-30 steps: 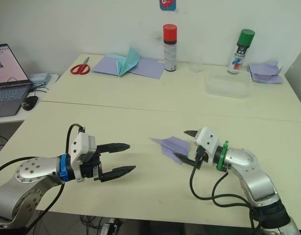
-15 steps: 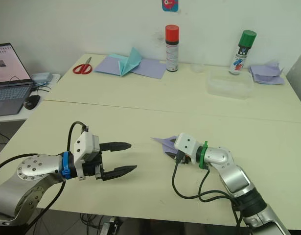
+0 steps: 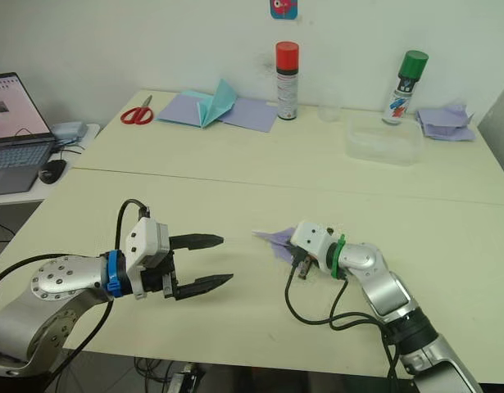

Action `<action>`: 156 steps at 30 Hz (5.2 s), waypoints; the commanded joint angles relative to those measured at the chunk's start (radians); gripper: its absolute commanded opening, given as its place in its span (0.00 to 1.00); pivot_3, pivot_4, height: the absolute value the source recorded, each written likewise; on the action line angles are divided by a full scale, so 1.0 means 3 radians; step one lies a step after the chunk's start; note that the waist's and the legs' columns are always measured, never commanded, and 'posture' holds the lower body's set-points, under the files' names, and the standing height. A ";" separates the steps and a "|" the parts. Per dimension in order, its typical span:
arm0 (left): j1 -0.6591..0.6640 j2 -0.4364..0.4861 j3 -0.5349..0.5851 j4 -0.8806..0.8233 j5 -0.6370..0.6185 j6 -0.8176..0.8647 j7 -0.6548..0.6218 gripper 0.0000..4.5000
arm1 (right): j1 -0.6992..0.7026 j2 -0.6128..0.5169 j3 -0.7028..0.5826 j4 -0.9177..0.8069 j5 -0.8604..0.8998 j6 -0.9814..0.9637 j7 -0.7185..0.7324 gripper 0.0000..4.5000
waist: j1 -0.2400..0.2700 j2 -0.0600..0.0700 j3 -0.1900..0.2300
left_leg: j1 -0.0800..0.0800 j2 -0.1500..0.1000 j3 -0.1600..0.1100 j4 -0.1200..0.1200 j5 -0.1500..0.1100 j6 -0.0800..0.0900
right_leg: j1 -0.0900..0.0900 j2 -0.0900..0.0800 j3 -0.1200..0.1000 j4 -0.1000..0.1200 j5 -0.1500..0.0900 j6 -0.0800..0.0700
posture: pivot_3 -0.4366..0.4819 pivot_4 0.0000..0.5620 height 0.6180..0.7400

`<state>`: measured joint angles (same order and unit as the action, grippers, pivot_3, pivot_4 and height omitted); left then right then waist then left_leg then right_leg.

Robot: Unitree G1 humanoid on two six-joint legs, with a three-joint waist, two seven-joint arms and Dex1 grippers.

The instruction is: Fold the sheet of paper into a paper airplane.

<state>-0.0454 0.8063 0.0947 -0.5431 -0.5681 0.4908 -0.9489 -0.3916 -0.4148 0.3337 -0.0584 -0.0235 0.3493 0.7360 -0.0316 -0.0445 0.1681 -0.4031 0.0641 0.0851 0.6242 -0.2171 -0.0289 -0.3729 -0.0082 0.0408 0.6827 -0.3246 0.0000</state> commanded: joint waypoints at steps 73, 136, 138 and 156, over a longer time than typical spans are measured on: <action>-0.2040 -0.0458 -0.0927 0.1134 0.0418 -0.0092 -0.0846 1.00 | 0.0529 0.0092 -0.2255 -0.0308 0.1224 0.1704 -0.1537 0.00 | 0.0003 0.0008 0.0002 | -0.0052 -0.0004 -0.0009 0.0034 0.0008 -0.0010 | -0.0048 0.0031 0.0018 0.0047 0.0002 0.0013 | 0.48 0.27 1.00; -0.2030 -0.0459 -0.0895 0.1108 0.0394 -0.0043 -0.0819 1.00 | 0.0489 -0.0074 -0.2193 -0.0348 0.1273 0.1477 -0.1328 1.00 | 0.0004 0.0009 0.0002 | -0.0053 -0.0004 -0.0012 0.0044 0.0004 -0.0003 | -0.0046 0.0032 0.0018 0.0050 0.0002 0.0013 | 0.48 0.27 1.00; -0.2027 -0.0455 -0.0895 0.1101 0.0391 -0.0038 -0.0816 1.00 | 0.0494 -0.0069 -0.2188 -0.0358 0.1276 0.1477 -0.1326 1.00 | 0.0004 0.0009 0.0002 | -0.0053 -0.0004 -0.0012 0.0044 0.0004 -0.0003 | -0.0046 0.0032 0.0018 0.0050 0.0002 0.0013 | 0.48 0.27 1.00; -0.1458 0.0267 -0.0217 0.1164 0.0291 0.0011 -0.0957 1.00 | 0.0376 -0.1632 -0.2289 -0.0608 0.2083 0.1334 0.0926 1.00 | 0.0004 0.0026 0.0013 | -0.0054 -0.0001 -0.0013 0.0044 0.0003 -0.0002 | -0.0048 0.0034 0.0016 0.0048 0.0001 0.0014 | 0.48 0.27 1.00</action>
<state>-0.4923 0.8566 -0.0477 -0.1668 -0.4542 0.4930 -1.2349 -0.2960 -0.8459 -0.3059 -0.2227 0.5435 0.7882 0.8464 -0.0305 -0.0368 0.1721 -0.4193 0.0639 0.0809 0.6369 -0.2161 -0.0295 -0.3870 0.0019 0.0454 0.6965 -0.3245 0.0044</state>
